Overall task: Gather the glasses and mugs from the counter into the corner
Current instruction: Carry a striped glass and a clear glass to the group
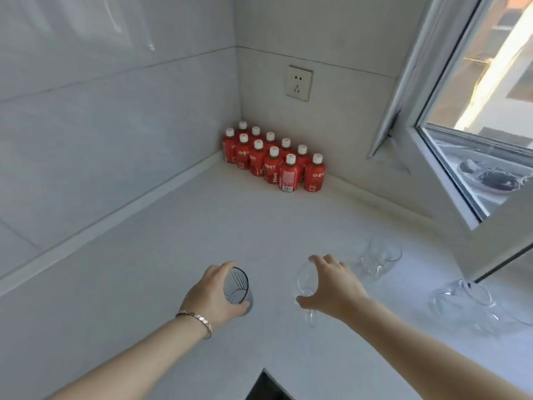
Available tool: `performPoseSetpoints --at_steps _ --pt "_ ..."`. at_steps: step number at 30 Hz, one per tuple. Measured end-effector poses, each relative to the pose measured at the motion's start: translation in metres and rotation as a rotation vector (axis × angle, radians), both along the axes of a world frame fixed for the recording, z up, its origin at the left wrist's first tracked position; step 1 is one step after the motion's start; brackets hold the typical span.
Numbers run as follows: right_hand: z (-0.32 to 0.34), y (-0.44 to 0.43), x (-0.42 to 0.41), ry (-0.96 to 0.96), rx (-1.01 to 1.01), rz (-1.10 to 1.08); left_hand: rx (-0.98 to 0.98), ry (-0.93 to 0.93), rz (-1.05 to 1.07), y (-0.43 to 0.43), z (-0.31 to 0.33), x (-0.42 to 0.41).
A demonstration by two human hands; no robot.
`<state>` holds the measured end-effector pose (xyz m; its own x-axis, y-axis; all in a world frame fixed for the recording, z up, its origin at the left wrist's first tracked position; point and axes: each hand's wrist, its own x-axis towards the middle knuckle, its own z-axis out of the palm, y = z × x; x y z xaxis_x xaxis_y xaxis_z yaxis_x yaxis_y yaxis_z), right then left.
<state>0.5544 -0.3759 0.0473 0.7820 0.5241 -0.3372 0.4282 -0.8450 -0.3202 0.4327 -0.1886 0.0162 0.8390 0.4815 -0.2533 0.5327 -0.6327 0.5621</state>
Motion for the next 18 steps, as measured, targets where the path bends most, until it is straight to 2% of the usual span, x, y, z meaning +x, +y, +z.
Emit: performPoseSetpoints --at_steps 5,18 --pt "0.008 0.027 -0.091 -0.017 0.049 0.274 0.05 -0.056 0.24 -0.015 0.017 -0.14" --pt "0.027 0.143 -0.382 0.037 0.072 0.887 0.078 0.105 0.798 -0.015 0.031 -0.494"
